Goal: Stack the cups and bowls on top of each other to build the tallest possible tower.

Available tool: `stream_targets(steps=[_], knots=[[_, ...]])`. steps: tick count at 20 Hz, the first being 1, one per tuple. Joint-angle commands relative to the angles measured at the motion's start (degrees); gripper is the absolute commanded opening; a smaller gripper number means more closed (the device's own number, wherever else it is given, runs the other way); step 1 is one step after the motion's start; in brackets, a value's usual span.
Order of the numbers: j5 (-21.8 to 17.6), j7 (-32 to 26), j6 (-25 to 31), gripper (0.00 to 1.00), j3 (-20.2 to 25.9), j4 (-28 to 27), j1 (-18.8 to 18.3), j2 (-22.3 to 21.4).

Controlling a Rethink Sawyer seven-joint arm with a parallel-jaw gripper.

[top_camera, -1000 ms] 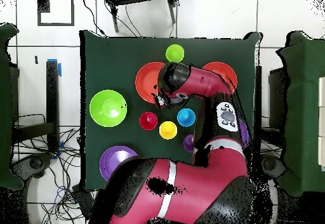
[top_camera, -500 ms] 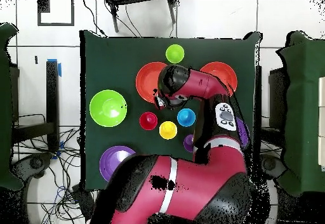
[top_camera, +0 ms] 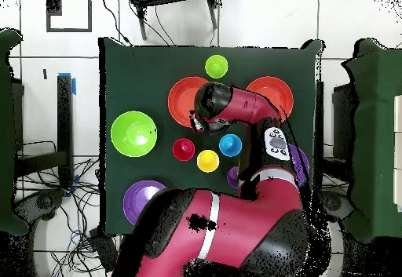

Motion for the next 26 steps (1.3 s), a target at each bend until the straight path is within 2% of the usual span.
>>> stream_targets(steps=[1,12,18,23,26], knots=[[1.03,6.18,-0.74,1.0,5.07,-4.16,1.02,-0.5],[0.19,6.85,6.38,1.0,2.8,-7.38,2.07,-2.01],[-1.58,7.12,12.79,1.0,-0.17,-9.88,3.49,-2.33],[-3.42,5.57,13.37,1.0,-2.9,-4.9,3.98,-5.51],[-5.2,5.5,15.79,1.0,-5.39,-5.0,4.92,-5.33]])
